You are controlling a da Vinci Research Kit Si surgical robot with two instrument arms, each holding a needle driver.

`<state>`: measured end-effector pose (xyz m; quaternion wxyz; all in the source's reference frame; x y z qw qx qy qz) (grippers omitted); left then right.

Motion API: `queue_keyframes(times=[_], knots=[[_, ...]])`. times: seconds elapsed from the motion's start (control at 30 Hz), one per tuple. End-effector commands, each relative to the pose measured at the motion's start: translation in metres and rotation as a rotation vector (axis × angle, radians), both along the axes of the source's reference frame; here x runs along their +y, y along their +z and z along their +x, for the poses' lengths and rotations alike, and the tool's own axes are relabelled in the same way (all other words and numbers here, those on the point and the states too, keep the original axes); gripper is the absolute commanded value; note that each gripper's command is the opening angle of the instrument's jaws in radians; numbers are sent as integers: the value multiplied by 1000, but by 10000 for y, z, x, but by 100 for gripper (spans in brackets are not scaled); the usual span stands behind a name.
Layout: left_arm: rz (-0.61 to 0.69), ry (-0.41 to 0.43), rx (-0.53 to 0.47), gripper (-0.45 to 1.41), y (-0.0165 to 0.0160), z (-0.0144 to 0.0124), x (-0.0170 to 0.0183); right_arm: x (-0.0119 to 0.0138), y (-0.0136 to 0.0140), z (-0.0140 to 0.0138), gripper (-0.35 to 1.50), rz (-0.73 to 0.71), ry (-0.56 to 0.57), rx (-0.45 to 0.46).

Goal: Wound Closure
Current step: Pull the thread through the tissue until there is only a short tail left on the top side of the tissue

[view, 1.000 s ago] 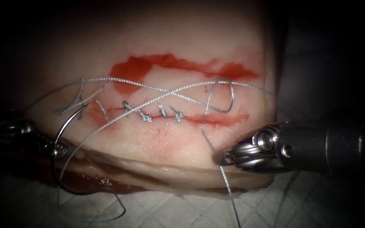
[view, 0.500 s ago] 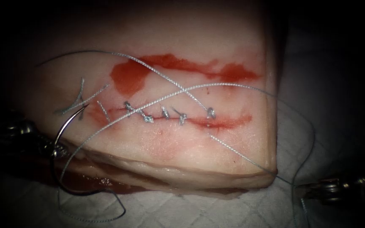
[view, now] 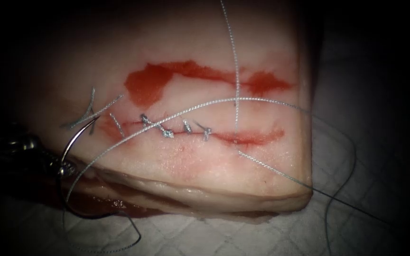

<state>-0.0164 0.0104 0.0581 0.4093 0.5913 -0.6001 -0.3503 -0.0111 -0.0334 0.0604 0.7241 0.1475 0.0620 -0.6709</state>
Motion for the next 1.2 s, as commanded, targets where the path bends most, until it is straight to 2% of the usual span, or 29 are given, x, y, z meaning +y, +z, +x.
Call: queue_keyframes(times=[0.03, 0.17, 0.23, 0.27, 0.33, 0.37, 0.4, 0.43, 0.47, 0.5, 0.53, 0.63, 0.7, 0.9, 0.97, 1.03, 1.2], knots=[[-1, 0, -1, -45, 5, -6, 0, -6, 8, -1, -35, -1, 2, 0], [-1, 0, -1, -45, 5, -6, 0, -1, 3, 3, -35, -59, 25, 30], [-1, 0, 0, -45, 5, -6, 0, 4, -4, 6, -35, -73, -25, 70], [-1, 0, -1, -45, 5, -6, 0, 7, -7, 9, 7, -116, -80, 84], [-1, 0, 0, -45, 5, -6, 0, 14, -13, 14, 68, -193, -161, 95], [-1, 0, 0, -45, 5, -6, 0, 21, -20, 19, 91, -239, -221, 107], [-1, 0, 0, -45, 5, -6, 0, 28, -26, 24, 96, -270, -253, 118], [-2, 0, 0, -45, 5, -6, 0, 35, -35, 30, 96, -291, -281, 128], [-2, -1, 0, -45, 6, -6, 0, 45, -46, 37, 76, -307, -280, 138], [-3, -1, 0, -45, 6, -6, 0, 57, -60, 47, 46, -321, -254, 143], [-3, -1, 1, -45, 7, -6, 0, 66, -70, 56, 36, -326, -252, 142], [-5, -2, 1, -45, 8, -7, -1, 94, -101, 92, 34, -344, -350, 149], [-5, -2, 2, -45, 8, -7, -1, 112, -122, 118, 32, -373, -384, 196], [-4, -2, 1, -45, 7, -7, -1, 155, -167, 199, 29, -515, -335, 408], [-4, -2, 1, -45, 7, -7, -1, 164, -175, 226, 22, -496, -321, 482], [-5, -2, 2, -45, 7, -7, -1, 170, -178, 258, 26, -452, -338, 536], [-5, -1, 4, -45, 7, -7, -2, 170, -166, 324, 41, -358, -392, 597]])
